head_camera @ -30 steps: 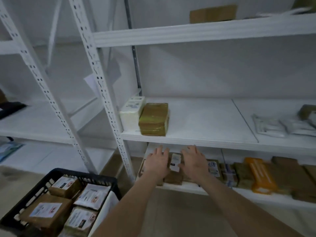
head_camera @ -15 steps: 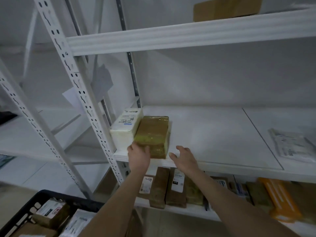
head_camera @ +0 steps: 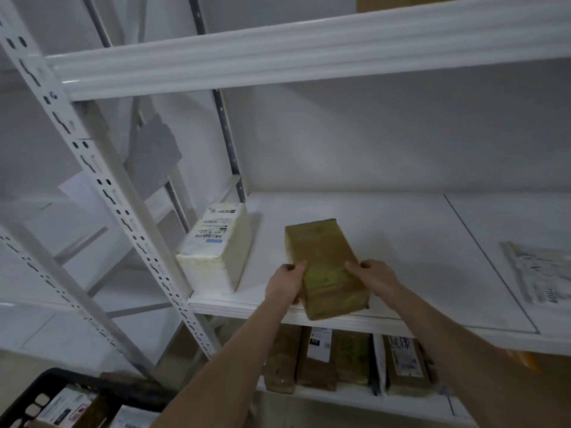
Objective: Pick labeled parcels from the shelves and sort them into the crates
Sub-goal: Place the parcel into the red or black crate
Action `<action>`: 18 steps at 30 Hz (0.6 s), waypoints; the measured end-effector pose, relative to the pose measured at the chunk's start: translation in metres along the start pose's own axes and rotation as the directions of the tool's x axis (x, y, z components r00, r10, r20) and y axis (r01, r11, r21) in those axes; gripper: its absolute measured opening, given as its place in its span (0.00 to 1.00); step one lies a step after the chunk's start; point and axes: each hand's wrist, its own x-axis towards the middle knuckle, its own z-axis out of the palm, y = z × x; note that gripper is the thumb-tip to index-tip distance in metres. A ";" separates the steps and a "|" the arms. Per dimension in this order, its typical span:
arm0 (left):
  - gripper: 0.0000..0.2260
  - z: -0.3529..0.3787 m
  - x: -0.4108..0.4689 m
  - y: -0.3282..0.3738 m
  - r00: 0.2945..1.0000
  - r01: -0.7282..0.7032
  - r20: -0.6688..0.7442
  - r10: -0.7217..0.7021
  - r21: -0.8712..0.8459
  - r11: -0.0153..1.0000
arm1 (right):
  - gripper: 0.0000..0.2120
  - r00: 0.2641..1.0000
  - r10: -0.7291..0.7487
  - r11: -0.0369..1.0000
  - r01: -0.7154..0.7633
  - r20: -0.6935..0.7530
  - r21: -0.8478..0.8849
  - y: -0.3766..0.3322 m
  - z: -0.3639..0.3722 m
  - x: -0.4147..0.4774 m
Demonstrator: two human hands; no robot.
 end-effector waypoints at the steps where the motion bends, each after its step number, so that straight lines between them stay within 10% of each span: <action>1: 0.22 0.003 -0.001 0.005 0.999 0.004 0.048 -0.004 -0.001 1.000 | 0.29 1.000 0.016 1.000 -0.016 0.009 0.006 0.007 -0.010 0.000; 9: 0.20 0.033 -0.009 0.028 0.985 0.099 0.166 -0.049 -0.302 0.948 | 0.31 0.983 0.063 0.935 -0.119 0.173 0.335 0.029 -0.045 -0.008; 18: 0.29 0.032 -0.022 0.073 0.948 -0.160 0.177 0.263 -0.450 0.878 | 0.23 0.994 0.105 0.723 -0.099 0.033 0.684 0.024 -0.101 -0.010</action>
